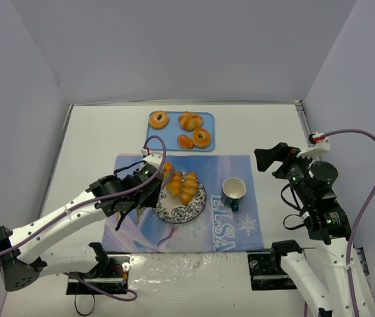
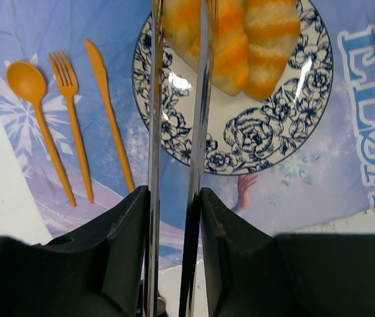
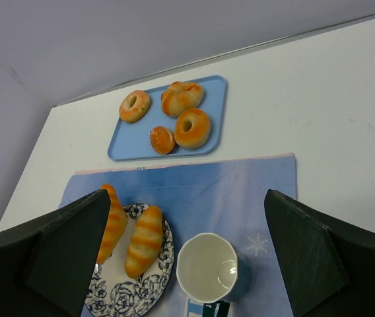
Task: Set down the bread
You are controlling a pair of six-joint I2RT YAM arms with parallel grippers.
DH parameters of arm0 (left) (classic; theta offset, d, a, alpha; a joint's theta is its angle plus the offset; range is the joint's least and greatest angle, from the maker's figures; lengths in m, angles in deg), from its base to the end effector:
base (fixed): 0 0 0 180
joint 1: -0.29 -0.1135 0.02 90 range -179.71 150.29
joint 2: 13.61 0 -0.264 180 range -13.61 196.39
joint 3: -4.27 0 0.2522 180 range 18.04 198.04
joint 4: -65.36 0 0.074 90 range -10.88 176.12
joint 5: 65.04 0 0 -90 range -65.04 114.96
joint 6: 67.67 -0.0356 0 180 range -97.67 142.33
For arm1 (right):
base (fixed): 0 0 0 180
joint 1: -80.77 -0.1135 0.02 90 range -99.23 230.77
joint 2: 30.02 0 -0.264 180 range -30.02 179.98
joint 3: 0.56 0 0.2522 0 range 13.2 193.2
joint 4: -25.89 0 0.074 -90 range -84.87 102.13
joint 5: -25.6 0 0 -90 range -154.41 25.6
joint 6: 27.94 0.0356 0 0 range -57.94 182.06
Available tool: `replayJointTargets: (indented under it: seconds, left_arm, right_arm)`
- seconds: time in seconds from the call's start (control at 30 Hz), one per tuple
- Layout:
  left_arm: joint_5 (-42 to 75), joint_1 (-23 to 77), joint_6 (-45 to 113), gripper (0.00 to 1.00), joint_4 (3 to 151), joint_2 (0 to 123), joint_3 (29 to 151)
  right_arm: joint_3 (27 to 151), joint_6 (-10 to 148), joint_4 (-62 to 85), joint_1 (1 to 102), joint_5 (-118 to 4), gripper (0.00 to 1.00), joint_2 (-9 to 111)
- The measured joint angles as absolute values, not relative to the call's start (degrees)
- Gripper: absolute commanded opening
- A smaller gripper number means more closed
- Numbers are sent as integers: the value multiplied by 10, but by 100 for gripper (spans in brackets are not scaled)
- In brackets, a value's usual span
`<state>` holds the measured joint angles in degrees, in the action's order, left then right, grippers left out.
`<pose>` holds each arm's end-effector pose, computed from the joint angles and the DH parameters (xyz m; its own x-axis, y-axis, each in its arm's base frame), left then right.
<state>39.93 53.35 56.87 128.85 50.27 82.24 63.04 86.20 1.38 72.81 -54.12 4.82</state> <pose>0.1389 -0.1695 0.3296 -0.7564 0.0945 -0.6473 0.2941 0.9330 -0.2074 0.1310 0.0247 0.3937 -0.0608 0.3978 -0.9154 -0.3152 0.8626 0.3958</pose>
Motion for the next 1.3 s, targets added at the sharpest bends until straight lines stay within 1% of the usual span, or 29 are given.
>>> replayJointTargets:
  seconds: [0.17,0.43,0.77,0.97,1.0,1.17,1.27,1.3]
  left_arm:
    - [409,581,607,0,1287,479,783]
    - [438,615,654,0,1288,466,755]
    - [460,625,692,0,1315,423,739]
    - [458,626,696,0,1316,421,727]
    - [458,626,696,2,1316,421,724]
    - [452,626,697,17,1309,424,705]
    - [449,626,697,29,1305,426,703]
    - [449,626,697,31,1304,426,703]
  right_arm:
    - [630,860,14,728,-541,100,51]
    - [630,860,14,728,-541,100,56]
    - [631,860,14,728,-541,100,61]
    - [631,860,16,728,-541,100,64]
    - [631,860,16,728,-541,100,64]
    - [631,860,16,728,-541,100,64]
    - [631,860,16,728,-541,100,64]
    - [631,860,16,728,-541,100,64]
